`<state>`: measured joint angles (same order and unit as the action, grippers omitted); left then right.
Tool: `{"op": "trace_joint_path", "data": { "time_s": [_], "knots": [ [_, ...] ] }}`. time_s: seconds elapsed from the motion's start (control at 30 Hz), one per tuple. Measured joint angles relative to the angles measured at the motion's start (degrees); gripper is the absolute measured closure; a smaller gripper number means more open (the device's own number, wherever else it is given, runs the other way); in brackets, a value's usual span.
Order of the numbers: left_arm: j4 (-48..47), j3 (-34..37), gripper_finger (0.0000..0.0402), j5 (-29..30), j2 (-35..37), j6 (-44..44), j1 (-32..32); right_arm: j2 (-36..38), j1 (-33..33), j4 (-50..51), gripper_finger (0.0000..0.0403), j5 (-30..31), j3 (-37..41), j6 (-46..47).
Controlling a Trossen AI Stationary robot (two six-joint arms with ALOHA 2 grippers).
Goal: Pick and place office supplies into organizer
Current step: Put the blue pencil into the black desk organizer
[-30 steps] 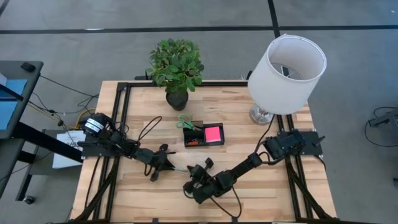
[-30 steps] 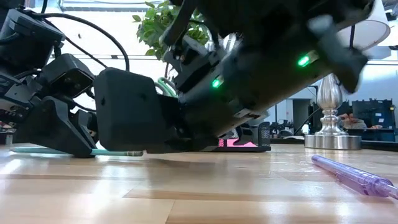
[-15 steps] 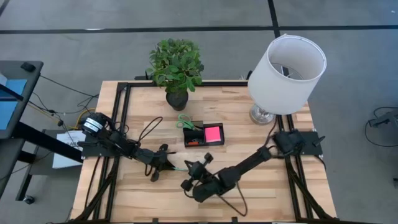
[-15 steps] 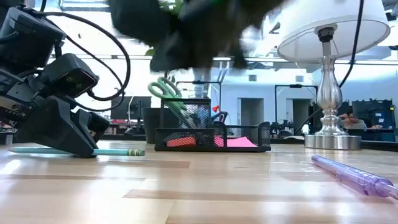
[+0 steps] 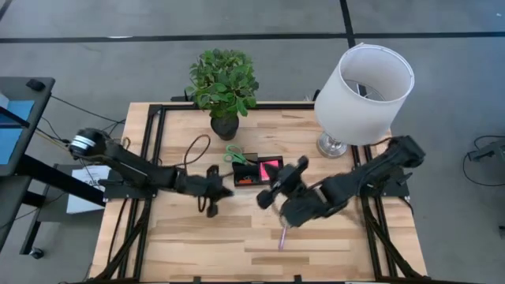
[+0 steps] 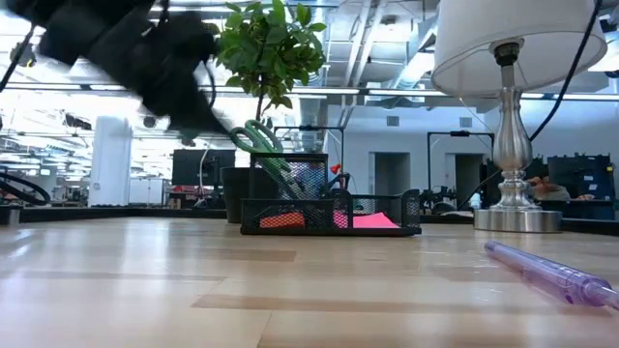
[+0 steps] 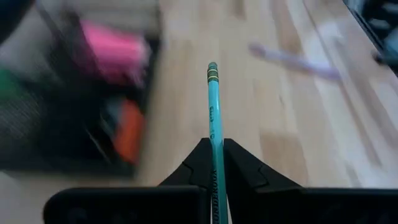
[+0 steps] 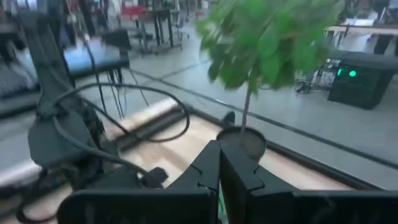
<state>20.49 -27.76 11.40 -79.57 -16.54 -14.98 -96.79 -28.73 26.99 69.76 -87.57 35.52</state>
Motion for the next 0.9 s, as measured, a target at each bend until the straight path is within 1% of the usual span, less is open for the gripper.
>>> {"op": "trace_joint_path", "data": {
  "time_s": [0.03,0.07,0.17,0.27,0.3,0.4,0.5,0.6,0.7,0.77,0.83,0.9],
  "knots": [
    [-2.6,-2.6,0.0395,1.7,1.5,2.0,0.7,1.5,0.0,-0.1,0.0403,0.0,0.0,0.0],
    [-3.2,-5.0,0.0395,3.1,2.8,3.9,1.4,2.7,0.0,-0.1,0.0403,0.0,0.0,0.0],
    [-2.1,-11.1,0.0395,6.7,5.9,6.4,3.9,5.2,-0.9,-0.3,0.0403,0.5,0.0,0.0],
    [-1.8,-13.3,0.0395,7.1,6.8,6.2,7.4,6.9,-2.4,-0.5,0.0403,1.5,0.0,0.0],
    [1.2,-13.3,0.0395,6.6,6.9,5.8,8.5,7.0,-3.1,-0.5,0.0403,2.2,0.0,0.0],
    [14.3,-11.2,0.0395,5.2,6.7,3.1,11.3,6.6,-4.6,-0.4,0.0403,4.2,0.0,-1.3],
    [26.2,-7.1,0.0395,4.7,3.7,1.8,12.8,6.4,-6.1,-0.4,0.0403,5.5,0.0,-2.3],
    [43.6,-3.8,0.0395,3.9,-1.3,0.9,13.3,5.6,-6.4,-0.7,0.0403,6.4,-0.1,-2.5],
    [60.8,-2.0,0.0395,3.8,-9.3,0.5,13.2,5.5,-6.3,0.0,0.0403,8.7,0.0,-2.6],
    [69.0,-2.0,0.0395,3.8,-14.9,0.4,13.5,5.7,-5.2,0.0,0.0403,8.5,-0.1,-2.6],
    [68.2,-4.3,0.0395,3.2,-18.8,-1.0,14.3,5.6,-3.9,0.4,0.0403,7.1,0.0,-2.6],
    [68.1,-6.1,0.0395,1.4,-22.7,-3.4,14.6,5.6,-2.3,1.2,0.0403,6.1,0.0,-2.5]
  ]
}}
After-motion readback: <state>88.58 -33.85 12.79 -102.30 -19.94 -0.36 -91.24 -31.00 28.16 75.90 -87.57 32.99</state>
